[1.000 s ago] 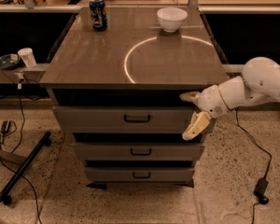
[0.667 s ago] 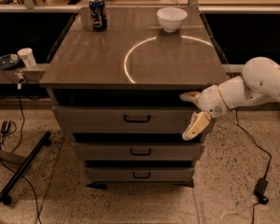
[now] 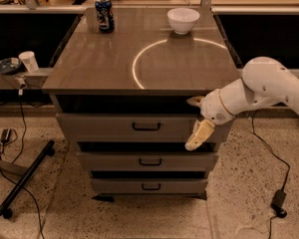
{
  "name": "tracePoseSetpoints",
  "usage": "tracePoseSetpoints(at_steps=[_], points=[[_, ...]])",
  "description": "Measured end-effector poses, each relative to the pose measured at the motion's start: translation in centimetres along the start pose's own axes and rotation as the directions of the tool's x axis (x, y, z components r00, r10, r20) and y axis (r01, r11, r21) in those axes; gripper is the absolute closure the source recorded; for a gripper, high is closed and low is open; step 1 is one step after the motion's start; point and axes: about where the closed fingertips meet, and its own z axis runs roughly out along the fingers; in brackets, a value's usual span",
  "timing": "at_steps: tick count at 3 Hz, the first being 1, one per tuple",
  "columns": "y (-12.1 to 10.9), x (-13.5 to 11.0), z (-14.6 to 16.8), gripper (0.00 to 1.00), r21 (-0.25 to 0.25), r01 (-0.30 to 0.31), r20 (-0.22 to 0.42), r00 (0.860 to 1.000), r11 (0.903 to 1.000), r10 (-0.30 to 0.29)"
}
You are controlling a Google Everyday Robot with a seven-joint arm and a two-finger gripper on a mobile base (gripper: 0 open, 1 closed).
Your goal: Open top drawer
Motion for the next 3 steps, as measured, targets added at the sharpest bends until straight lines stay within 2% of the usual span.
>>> tracePoseSetpoints(at_steps=[1,2,3], points=[[0.0,0.0,0.0,0.00,0.000,0.000,0.000,1.000,1.0000,0.000],[-0.7,0.5,2.6,0.00,-0.037,-0.006,0.049,0.999,0.9993,0.007],[-0.7,0.5,2.6,0.00,-0.037,-0.006,0.049,0.999,0.9993,0.007]])
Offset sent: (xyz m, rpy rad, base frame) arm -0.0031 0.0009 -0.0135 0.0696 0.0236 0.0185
